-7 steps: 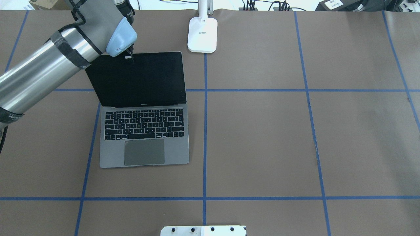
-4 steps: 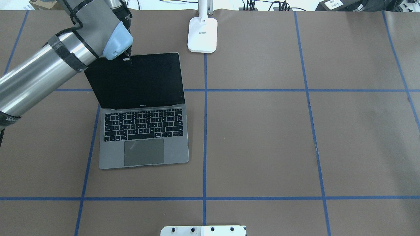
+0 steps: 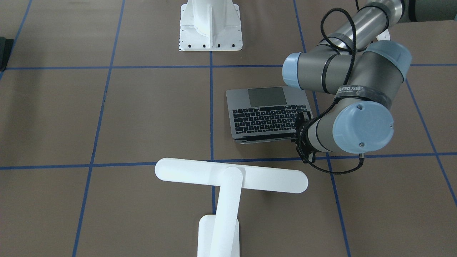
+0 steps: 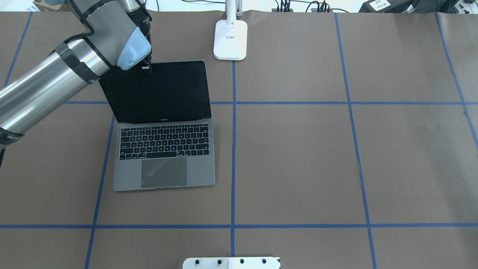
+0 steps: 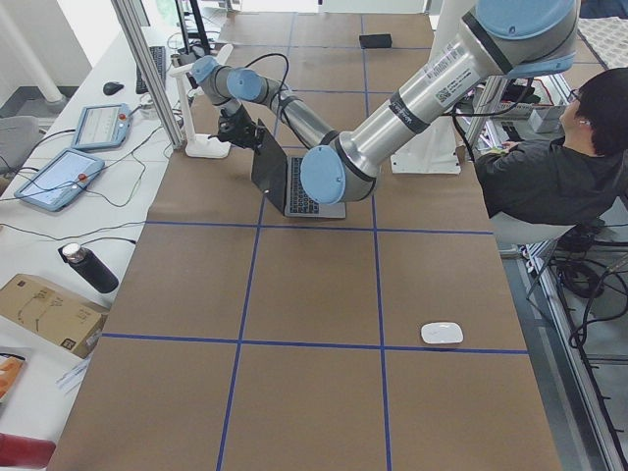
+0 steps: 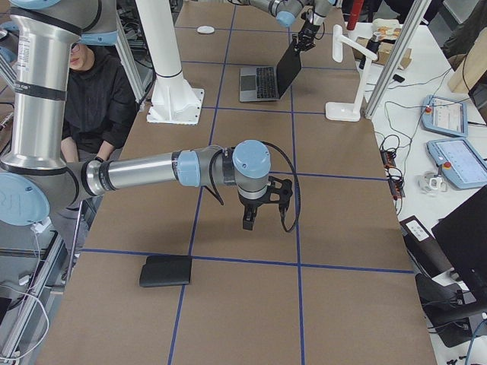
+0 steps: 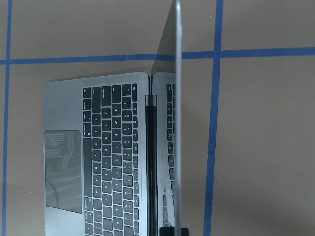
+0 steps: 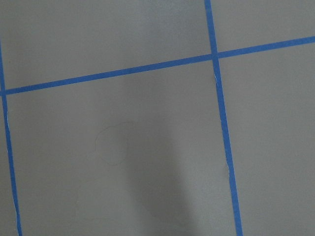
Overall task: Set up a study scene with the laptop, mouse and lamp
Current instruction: 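Adjust the laptop position and screen angle with the left gripper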
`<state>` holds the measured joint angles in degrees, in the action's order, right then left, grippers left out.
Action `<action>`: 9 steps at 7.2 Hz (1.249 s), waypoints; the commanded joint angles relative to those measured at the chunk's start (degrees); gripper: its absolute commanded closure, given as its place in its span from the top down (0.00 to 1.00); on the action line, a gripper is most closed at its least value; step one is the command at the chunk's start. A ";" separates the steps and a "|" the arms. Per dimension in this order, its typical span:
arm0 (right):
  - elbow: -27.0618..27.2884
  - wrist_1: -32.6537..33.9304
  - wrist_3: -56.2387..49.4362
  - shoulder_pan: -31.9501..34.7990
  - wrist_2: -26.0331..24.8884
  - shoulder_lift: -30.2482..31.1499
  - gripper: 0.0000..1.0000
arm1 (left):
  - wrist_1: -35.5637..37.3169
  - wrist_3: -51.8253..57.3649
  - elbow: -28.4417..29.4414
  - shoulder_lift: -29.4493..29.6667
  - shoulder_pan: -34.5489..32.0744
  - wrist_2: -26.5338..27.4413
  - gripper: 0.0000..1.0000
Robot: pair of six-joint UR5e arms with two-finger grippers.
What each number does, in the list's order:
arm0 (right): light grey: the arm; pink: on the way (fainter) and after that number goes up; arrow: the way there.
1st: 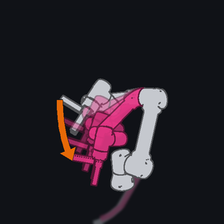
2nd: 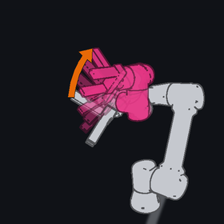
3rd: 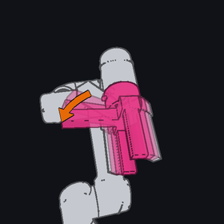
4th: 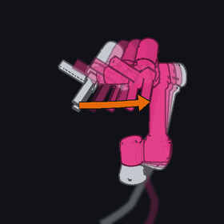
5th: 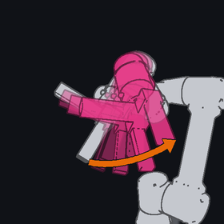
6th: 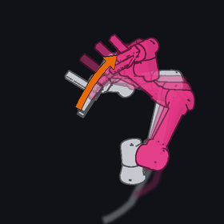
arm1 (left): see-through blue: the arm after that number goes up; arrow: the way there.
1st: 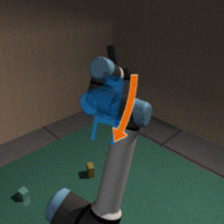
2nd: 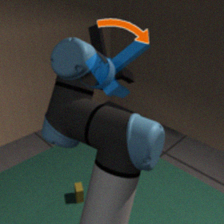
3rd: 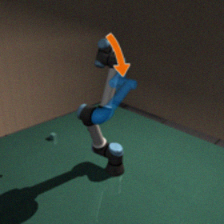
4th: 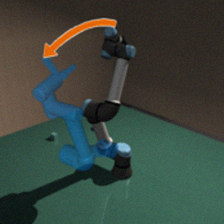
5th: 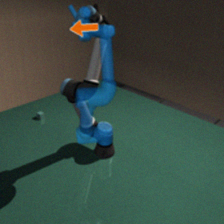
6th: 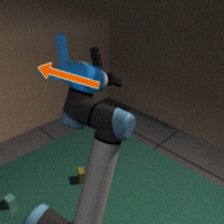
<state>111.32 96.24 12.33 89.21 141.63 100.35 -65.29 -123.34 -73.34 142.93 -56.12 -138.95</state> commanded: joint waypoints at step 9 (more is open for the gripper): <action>-0.14 -0.09 -0.38 0.00 0.23 -0.24 0.99 | -0.45 0.38 -5.83 -0.46 -4.77 0.96 1.00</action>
<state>110.88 96.16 12.06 89.20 141.85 100.17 -65.78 -123.13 -77.35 142.51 -58.70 -138.14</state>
